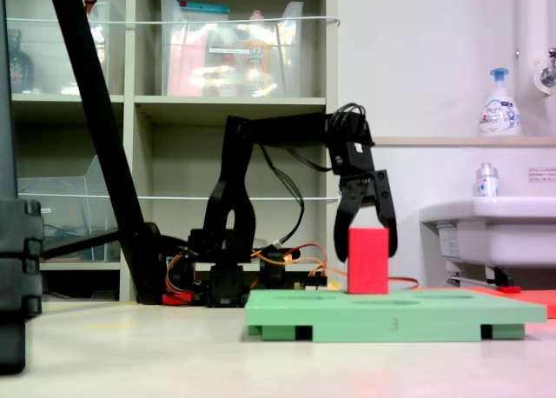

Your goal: Put the square block into the corresponding hole

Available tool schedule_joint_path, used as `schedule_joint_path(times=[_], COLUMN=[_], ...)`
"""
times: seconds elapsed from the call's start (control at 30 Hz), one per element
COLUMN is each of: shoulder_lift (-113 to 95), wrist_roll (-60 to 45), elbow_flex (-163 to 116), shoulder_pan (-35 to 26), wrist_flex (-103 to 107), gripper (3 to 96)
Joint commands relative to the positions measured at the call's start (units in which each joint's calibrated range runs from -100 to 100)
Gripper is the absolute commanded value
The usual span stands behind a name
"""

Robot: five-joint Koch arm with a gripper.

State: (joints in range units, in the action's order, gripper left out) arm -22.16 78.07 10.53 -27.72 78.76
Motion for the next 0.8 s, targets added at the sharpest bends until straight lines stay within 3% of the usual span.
schedule_joint_path(times=[0.03,0.8], shoulder_lift=[-0.32,6.94], wrist_roll=[0.54,1.12], elbow_flex=[2.33,-0.66], shoulder_pan=[-0.63,-0.73], wrist_flex=[-1.48,-1.96], gripper=[17.6,17.7])
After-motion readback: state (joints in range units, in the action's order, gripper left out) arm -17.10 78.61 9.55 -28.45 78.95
